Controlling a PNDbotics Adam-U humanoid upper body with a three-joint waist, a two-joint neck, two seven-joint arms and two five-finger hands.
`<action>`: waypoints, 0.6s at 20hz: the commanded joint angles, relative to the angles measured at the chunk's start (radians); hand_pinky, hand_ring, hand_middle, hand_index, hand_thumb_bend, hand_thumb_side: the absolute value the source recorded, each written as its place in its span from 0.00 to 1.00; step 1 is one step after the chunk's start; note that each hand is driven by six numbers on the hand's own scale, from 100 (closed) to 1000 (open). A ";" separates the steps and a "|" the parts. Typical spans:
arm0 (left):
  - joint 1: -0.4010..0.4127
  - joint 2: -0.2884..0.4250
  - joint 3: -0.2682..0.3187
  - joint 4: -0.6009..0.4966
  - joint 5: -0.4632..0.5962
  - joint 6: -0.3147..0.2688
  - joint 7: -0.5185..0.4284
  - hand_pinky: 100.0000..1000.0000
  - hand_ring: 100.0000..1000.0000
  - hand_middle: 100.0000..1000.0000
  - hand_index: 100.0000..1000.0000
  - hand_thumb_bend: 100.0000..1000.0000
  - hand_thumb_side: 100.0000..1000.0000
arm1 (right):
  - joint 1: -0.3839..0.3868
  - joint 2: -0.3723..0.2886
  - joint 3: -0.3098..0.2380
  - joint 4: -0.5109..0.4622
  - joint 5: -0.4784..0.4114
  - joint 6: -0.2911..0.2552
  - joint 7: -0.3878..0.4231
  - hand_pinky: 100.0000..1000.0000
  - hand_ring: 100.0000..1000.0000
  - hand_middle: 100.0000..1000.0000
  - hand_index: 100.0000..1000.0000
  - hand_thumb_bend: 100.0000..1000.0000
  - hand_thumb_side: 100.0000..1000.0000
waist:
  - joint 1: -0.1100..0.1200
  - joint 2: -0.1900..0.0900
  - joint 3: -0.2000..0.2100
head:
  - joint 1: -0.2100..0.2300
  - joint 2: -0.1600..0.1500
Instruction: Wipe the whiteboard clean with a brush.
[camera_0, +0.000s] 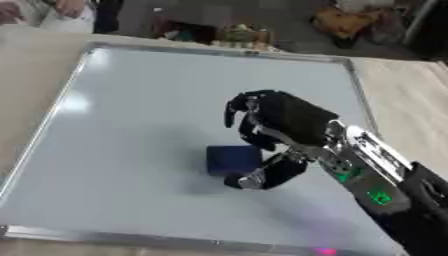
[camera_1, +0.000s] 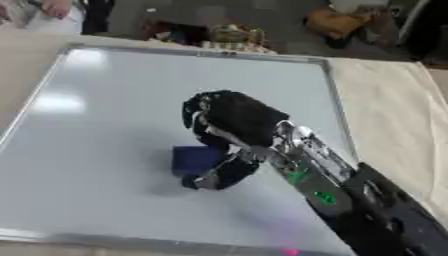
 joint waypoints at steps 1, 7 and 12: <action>-0.008 0.016 0.004 -0.011 -0.002 -0.001 -0.003 0.67 0.55 0.65 0.75 0.29 0.96 | -0.007 -0.004 -0.004 0.007 -0.057 0.004 0.045 0.63 0.72 0.58 0.00 0.50 0.18 | 0.003 -0.015 0.001 | 0.001 -0.012; -0.008 0.015 0.005 -0.011 -0.003 0.001 -0.002 0.67 0.55 0.65 0.75 0.29 0.96 | -0.014 0.001 -0.019 0.018 -0.121 0.035 0.088 0.63 0.72 0.60 0.00 0.46 0.15 | 0.003 -0.014 0.002 | 0.002 -0.013; -0.008 0.014 0.004 -0.012 -0.003 0.002 -0.004 0.67 0.55 0.65 0.75 0.29 0.97 | -0.020 0.006 -0.021 0.054 -0.102 0.042 0.059 0.63 0.73 0.60 0.00 0.40 0.17 | 0.001 -0.013 0.003 | 0.001 -0.015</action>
